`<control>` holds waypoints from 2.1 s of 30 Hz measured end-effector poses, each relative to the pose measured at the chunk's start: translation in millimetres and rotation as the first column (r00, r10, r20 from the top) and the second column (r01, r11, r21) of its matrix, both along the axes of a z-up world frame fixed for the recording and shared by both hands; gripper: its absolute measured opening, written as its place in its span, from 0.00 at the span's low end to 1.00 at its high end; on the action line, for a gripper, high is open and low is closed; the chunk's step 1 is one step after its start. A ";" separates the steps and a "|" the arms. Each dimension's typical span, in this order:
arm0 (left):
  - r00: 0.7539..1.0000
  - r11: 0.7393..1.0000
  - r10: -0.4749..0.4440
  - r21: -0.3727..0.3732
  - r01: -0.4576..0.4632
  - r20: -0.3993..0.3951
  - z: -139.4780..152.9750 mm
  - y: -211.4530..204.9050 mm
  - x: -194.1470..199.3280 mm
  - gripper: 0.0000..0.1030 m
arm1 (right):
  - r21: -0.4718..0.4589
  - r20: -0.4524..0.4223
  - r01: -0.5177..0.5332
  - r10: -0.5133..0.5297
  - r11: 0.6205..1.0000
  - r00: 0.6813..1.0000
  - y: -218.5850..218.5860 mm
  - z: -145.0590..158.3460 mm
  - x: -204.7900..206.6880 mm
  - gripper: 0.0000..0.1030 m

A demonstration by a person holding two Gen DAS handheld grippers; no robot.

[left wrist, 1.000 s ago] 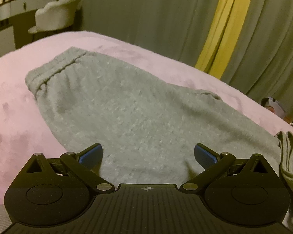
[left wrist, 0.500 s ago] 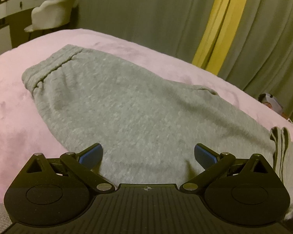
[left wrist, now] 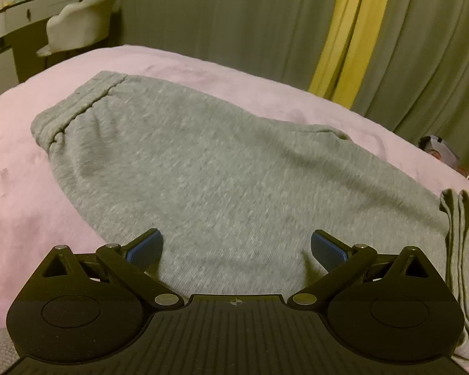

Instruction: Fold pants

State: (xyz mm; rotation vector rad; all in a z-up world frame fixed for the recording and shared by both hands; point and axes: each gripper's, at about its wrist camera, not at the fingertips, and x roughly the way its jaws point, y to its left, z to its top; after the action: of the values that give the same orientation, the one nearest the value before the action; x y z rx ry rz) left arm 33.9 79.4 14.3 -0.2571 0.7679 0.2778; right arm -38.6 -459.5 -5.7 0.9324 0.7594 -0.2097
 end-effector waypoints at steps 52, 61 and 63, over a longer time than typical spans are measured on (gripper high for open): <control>0.838 0.724 -0.545 -0.515 0.458 -0.020 -14.9 -162.8 103.1 0.17 | -0.280 -0.195 -0.125 0.071 0.952 0.978 11.0 -3.5 -2.6 0.96; 0.830 0.739 -0.556 -0.426 0.521 0.051 21.7 -140.7 87.6 0.16 | -0.287 -0.202 -0.125 0.067 0.950 0.977 10.7 -3.7 -3.3 0.96; 0.841 0.765 -0.538 -0.390 0.513 0.053 25.2 -125.3 87.1 0.16 | -0.287 -0.203 -0.129 0.071 0.949 0.977 11.0 -3.8 -2.7 0.96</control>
State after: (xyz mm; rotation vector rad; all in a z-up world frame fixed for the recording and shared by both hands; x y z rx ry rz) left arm 121.0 -45.9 39.5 -0.3979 0.9231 -0.4168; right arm -41.3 -448.4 -9.5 0.5888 0.9212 -0.3190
